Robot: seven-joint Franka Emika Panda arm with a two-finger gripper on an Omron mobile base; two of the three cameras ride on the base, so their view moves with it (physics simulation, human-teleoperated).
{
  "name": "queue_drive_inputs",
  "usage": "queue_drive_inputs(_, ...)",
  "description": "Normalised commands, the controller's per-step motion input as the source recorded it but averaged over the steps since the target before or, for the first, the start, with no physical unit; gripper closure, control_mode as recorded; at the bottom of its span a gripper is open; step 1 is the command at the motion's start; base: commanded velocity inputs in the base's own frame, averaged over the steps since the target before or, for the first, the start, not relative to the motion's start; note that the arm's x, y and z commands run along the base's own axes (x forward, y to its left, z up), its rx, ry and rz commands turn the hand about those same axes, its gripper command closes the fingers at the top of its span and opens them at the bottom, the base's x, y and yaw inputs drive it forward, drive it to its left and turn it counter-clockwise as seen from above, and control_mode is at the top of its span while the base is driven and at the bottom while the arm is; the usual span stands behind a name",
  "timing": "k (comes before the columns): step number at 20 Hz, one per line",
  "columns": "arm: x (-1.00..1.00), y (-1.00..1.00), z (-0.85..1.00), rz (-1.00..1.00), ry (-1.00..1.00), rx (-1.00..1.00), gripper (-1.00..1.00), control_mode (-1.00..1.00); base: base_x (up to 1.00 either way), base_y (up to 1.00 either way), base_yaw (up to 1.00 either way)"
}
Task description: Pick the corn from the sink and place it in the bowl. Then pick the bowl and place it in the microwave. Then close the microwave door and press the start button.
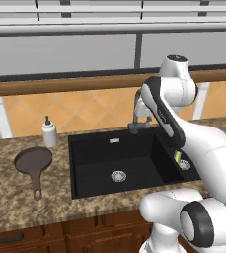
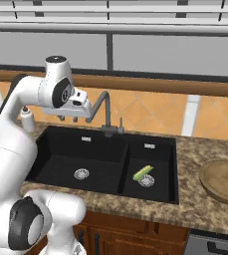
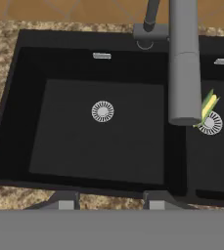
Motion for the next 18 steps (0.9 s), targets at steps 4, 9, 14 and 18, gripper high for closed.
queue_drive_inputs(4, -0.6, -0.37, -0.03, 0.0, -0.2, -0.02, -1.0, -1.0, 0.0, 0.0, 0.0)
queue_drive_inputs(9, -0.94, -0.98, -0.17, 0.0, -0.2, 0.11, -1.0, -1.0, 0.0, 0.0, 0.0)
queue_drive_inputs(14, -0.49, -0.9, -0.25, 0.0, -0.01, 0.13, -1.0, -1.0, 0.0, 0.0, 0.0)
queue_drive_inputs(18, -0.02, -0.71, -0.34, -0.05, 0.18, 0.16, -1.0, -1.0, 0.0, 0.0, 0.0)
